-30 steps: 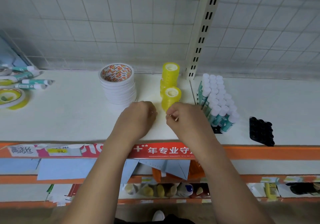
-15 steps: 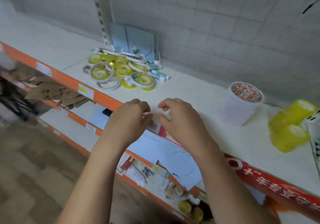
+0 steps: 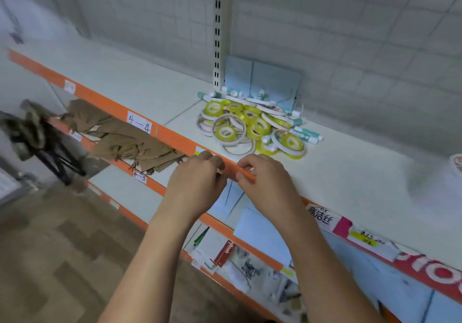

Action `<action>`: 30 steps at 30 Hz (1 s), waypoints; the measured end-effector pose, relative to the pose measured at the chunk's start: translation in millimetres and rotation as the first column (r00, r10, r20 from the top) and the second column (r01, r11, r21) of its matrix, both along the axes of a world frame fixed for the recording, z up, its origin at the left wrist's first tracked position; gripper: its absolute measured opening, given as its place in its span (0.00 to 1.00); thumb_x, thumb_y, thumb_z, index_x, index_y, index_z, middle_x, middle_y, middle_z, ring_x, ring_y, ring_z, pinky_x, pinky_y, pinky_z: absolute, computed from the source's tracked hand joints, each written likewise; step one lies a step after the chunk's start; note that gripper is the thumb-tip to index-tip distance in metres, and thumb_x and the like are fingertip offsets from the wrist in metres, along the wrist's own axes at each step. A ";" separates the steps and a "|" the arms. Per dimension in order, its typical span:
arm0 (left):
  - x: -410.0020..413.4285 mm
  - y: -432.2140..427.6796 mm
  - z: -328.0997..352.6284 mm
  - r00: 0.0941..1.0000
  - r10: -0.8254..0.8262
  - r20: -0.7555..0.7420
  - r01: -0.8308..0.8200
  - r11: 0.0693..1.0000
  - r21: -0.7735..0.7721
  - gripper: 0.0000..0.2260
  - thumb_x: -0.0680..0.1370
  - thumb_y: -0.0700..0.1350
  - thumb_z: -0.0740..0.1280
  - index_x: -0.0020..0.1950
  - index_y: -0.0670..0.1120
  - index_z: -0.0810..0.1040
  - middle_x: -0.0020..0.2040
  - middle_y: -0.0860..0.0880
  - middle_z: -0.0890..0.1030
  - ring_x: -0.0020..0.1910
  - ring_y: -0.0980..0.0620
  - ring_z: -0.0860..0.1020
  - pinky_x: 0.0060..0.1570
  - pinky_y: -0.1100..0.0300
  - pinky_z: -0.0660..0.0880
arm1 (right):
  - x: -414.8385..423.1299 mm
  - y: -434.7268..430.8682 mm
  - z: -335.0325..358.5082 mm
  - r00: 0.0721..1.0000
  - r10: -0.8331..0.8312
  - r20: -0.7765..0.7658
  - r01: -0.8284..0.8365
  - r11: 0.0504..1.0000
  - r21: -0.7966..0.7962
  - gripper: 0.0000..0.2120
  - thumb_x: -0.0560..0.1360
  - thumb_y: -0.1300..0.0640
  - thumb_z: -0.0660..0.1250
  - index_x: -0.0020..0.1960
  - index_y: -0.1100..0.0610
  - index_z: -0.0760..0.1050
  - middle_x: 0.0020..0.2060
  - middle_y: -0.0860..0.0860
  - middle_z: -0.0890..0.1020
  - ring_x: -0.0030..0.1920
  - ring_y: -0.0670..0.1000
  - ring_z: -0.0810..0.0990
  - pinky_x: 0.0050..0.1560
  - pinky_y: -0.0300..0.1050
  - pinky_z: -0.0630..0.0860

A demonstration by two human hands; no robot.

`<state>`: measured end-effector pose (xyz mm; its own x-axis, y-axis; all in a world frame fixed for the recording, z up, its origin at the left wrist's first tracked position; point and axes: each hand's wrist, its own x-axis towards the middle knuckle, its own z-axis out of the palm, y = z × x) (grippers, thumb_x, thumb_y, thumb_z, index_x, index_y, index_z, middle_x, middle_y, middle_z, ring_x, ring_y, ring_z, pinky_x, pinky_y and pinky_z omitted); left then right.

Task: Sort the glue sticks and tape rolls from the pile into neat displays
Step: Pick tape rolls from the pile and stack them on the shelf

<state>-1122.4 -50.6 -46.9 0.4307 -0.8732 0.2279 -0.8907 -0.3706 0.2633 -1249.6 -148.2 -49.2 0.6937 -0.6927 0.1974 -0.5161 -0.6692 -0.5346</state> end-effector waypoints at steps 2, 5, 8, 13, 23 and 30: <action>10.9 -7.0 -3.2 1.000 -0.018 -0.010 0.018 1.000 -0.008 0.12 0.80 0.52 0.62 0.59 0.49 0.78 0.55 0.51 0.78 0.52 0.48 0.76 0.45 0.53 0.75 | 8.4 -3.7 -1.1 1.000 -0.025 -0.002 0.025 1.000 0.000 0.09 0.77 0.54 0.66 0.57 0.52 0.77 0.52 0.48 0.80 0.51 0.49 0.78 0.51 0.48 0.77; 24.1 -23.7 -6.1 0.999 -0.026 -0.037 0.026 0.999 -0.023 0.13 0.79 0.50 0.62 0.61 0.49 0.76 0.58 0.50 0.76 0.55 0.47 0.75 0.47 0.53 0.74 | 17.4 -15.2 -1.6 0.998 -0.063 0.002 0.063 0.998 0.010 0.10 0.77 0.54 0.67 0.57 0.52 0.78 0.53 0.48 0.79 0.52 0.49 0.78 0.51 0.48 0.76; 34.5 -42.0 -9.0 0.999 -0.038 -0.029 0.038 0.999 -0.024 0.15 0.78 0.49 0.63 0.63 0.49 0.75 0.60 0.49 0.74 0.57 0.46 0.73 0.49 0.53 0.73 | 24.3 -32.4 -2.4 0.995 -0.100 0.012 0.100 0.995 0.017 0.10 0.76 0.53 0.68 0.56 0.52 0.78 0.52 0.48 0.80 0.52 0.49 0.78 0.52 0.48 0.76; 55.4 -69.1 -15.7 0.999 -0.032 -0.011 0.032 0.999 -0.026 0.20 0.77 0.53 0.65 0.66 0.46 0.72 0.64 0.46 0.71 0.62 0.44 0.71 0.56 0.50 0.72 | 40.4 -57.4 -3.4 0.993 -0.117 0.033 0.116 0.993 0.022 0.10 0.76 0.54 0.68 0.56 0.53 0.79 0.52 0.49 0.81 0.53 0.50 0.78 0.53 0.50 0.76; 79.4 -118.3 -10.1 0.981 -0.194 -0.030 0.189 0.975 -0.114 0.19 0.76 0.55 0.67 0.64 0.48 0.75 0.61 0.47 0.75 0.60 0.44 0.73 0.57 0.50 0.72 | 56.2 -81.2 4.9 0.979 -0.200 0.034 0.200 0.980 -0.017 0.07 0.75 0.57 0.68 0.53 0.55 0.80 0.49 0.51 0.82 0.49 0.51 0.78 0.51 0.49 0.75; 113.1 -147.6 -0.4 0.950 -0.312 -0.036 0.300 0.935 -0.189 0.12 0.77 0.50 0.67 0.56 0.45 0.80 0.54 0.47 0.77 0.55 0.45 0.75 0.49 0.50 0.74 | 80.2 -90.8 9.3 0.941 -0.333 0.055 0.334 0.942 -0.022 0.07 0.75 0.60 0.68 0.53 0.57 0.80 0.49 0.53 0.83 0.48 0.54 0.80 0.52 0.49 0.76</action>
